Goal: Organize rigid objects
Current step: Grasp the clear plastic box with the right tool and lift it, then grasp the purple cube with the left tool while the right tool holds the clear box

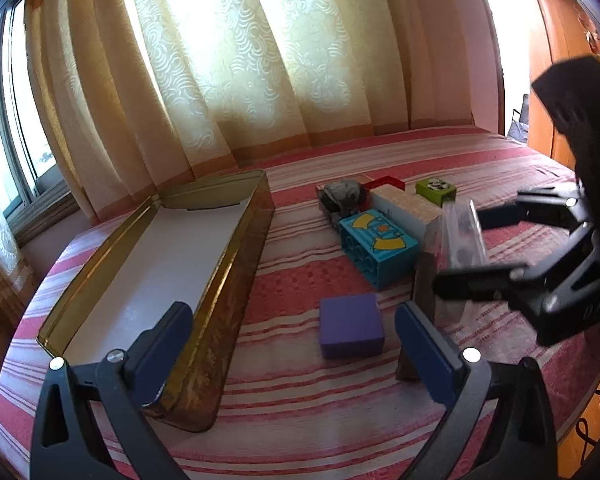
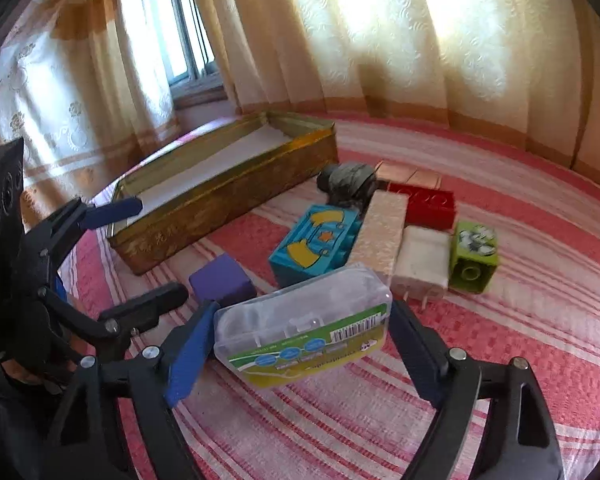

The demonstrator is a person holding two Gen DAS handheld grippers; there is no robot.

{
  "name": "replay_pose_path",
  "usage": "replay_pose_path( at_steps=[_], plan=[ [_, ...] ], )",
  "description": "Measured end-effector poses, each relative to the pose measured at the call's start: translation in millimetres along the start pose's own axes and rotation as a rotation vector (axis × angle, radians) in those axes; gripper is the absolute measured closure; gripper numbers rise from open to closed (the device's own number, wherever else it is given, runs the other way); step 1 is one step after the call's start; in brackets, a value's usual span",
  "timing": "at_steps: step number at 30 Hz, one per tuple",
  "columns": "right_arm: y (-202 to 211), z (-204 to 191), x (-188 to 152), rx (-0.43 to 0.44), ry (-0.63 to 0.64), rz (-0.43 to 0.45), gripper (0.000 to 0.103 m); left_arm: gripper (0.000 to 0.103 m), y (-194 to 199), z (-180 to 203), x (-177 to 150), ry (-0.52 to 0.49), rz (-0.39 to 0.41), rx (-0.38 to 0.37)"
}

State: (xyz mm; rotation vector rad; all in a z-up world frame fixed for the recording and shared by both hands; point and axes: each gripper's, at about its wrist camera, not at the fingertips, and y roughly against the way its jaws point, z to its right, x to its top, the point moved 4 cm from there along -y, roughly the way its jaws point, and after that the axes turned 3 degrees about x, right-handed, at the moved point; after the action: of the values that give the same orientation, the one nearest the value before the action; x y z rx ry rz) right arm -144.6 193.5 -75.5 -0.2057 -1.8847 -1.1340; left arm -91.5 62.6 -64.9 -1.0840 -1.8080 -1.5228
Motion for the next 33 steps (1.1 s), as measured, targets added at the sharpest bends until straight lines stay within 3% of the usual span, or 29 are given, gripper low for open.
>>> replay_pose_path(
  at_steps=[8, 11, 16, 22, 24, 26, 33],
  plan=[
    [29.8, 12.0, 2.8, -0.083, -0.058, 0.147, 0.017, 0.008, -8.6, 21.3, 6.5, -0.055, -0.016, -0.052],
    [32.9, 14.3, 3.2, -0.09, -0.067, 0.16, 0.017, 0.02, -20.0, 22.8, 8.4, -0.047, -0.064, -0.066],
    [35.5, 12.8, 2.3, -0.093, -0.061, 0.17, 0.017, 0.05, -32.1, 22.2, 4.6, -0.017, -0.141, -0.105],
    [34.9, 17.9, 0.5, -0.093, -0.088, 0.165, 0.017, 0.054, -35.6, 35.3, 3.2, -0.08, -0.181, -0.121],
    [34.8, 17.6, 0.6, -0.097, -0.09, 0.164, 0.017, 0.054, -36.5, 34.4, 2.9, -0.069, -0.19, -0.131],
    [35.6, 17.0, 0.8, -0.101, -0.088, 0.168, 0.017, 0.063, -38.4, 30.4, 1.2, -0.042, -0.206, -0.148],
    [42.5, 12.9, 1.1, -0.152, -0.069, 0.199, 0.017, 0.063, -32.4, 21.3, 3.7, 0.016, -0.156, -0.141]
  ],
)
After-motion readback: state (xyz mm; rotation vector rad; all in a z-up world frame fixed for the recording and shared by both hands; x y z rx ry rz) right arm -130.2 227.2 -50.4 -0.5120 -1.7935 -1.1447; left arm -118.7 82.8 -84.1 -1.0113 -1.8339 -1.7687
